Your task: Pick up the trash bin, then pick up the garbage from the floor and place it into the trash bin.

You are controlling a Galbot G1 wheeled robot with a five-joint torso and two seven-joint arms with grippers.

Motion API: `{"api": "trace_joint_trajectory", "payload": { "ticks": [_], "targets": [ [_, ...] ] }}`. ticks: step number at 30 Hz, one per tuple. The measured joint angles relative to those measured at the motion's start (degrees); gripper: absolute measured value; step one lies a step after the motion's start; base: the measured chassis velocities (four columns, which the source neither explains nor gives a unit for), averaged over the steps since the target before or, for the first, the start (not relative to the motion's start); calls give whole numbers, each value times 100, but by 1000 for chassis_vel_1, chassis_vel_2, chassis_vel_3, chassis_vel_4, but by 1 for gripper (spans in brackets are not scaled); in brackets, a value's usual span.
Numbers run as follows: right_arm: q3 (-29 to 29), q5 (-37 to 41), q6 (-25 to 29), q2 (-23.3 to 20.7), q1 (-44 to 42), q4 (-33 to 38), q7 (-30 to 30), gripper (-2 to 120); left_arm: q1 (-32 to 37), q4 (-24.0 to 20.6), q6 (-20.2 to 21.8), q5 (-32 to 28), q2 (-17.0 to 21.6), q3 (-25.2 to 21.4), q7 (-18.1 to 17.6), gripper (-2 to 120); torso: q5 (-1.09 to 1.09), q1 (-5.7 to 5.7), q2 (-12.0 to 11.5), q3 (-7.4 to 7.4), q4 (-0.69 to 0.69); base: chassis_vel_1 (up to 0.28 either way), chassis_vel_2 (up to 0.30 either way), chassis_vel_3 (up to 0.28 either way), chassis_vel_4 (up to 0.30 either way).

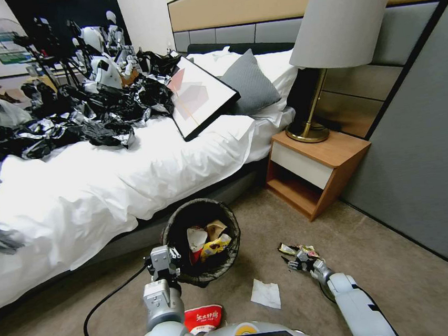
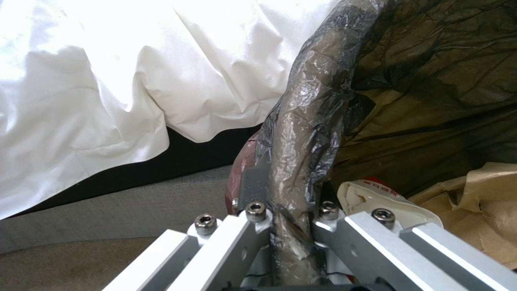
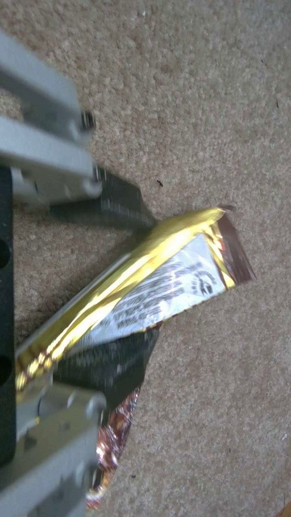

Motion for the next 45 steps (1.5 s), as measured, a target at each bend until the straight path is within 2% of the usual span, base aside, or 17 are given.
{"api": "trace_joint_trajectory", "payload": {
  "ticks": [9, 11, 17, 22, 24, 26, 28, 29, 31, 32, 34, 35, 37, 38, 41, 42, 45],
  "targets": [
    [7, 74, 0, -3, 18, -20, 38, 4, 0, 0, 0, 0, 0, 0, 0, 0, -2, 0, 0, 1, -5, 0, 0, 0, 0],
    [8, 80, 0, -3, 17, -17, 42, 0, 0, 0, 0, 0, 0, 0, 0, 0, -2, 0, 0, 1, -5, 0, 0, 0, 0],
    [-10, 142, 29, 5, -4, 9, 118, 0, 0, 0, 0, 0, 0, 0, 0, 0, -1, 1, 0, 1, -4, 0, 0, 0, 0],
    [-235, 753, 66, 22, -194, 522, 468, 0, 0, 0, 0, 0, 0, 0, 0, 0, -2, 1, 0, 1, -3, 0, 0, 0, 0],
    [-386, 1169, 0, 49, -415, 1106, 677, 0, 1, 0, 0, 0, 0, 0, 0, 0, -2, 1, 0, 1, -3, 0, 0, 0, 0],
    [-430, 1261, -10, 60, -483, 1289, 734, 0, 0, 0, 0, 0, 0, 0, -1, 0, -3, 1, 0, 1, -4, 0, 0, 0, 0],
    [-621, 1638, -85, 101, -783, 2182, 951, 0, 0, 0, 0, 0, 0, 0, 0, 0, -1, 1, -1, 1, -4, 0, 0, 0, 0],
    [-621, 1638, -85, 101, -783, 2182, 951, 0, 0, 0, 0, 0, 0, 0, 0, 0, -1, 1, -1, 1, -4, 0, 0, 0, 0],
    [-828, 2032, -131, 127, -1051, 3077, 1072, 0, 0, 0, 0, 0, 0, 0, 0, 0, -2, 1, 0, 1, -3, 0, 0, 0, 0],
    [-828, 2032, -131, 127, -1051, 3077, 1072, 0, 0, 0, 0, 0, 0, 0, 0, 0, -2, 1, 0, 1, -3, 0, 0, 0, 0],
    [-1012, 2365, -188, 134, -1279, 3893, 1137, 0, 0, 0, 0, 0, 0, 0, 0, 0, -4, 0, 0, 0, -3, 0, 0, 0, 0],
    [-1012, 2365, -188, 134, -1279, 3893, 1137, 0, 0, 0, 0, 0, 0, 0, 0, 0, -4, 0, 0, 0, -3, 0, 0, 0, 0],
    [-1188, 2598, -200, 133, -1443, 4744, 1134, 0, 0, 0, 0, 0, 0, 0, 0, 0, 0, 1, 0, 0, -3, 0, 0, 0, 0],
    [-1188, 2598, -200, 133, -1443, 4744, 1134, 0, 0, 0, 0, 0, 0, 0, 0, 0, 0, 1, 0, 0, -3, 0, 0, 0, 0],
    [-1504, 3013, -221, 83, -1594, 5892, 911, 0, 0, 0, 0, 0, 0, 0, 0, 0, -2, 1, 0, 0, -2, 0, 0, 0, 0],
    [-1504, 3013, -221, 83, -1594, 5892, 911, 0, 0, 0, 0, 0, 0, 0, 0, 0, -2, 1, 0, 0, -2, 0, 0, 0, 0],
    [-1913, 3380, -316, -6, -1676, 6744, 611, 0, 0, 0, 0, 0, 0, 0, 0, 0, -2, 0, 0, 0, -3, 0, 0, 0, 0]
  ]
}}
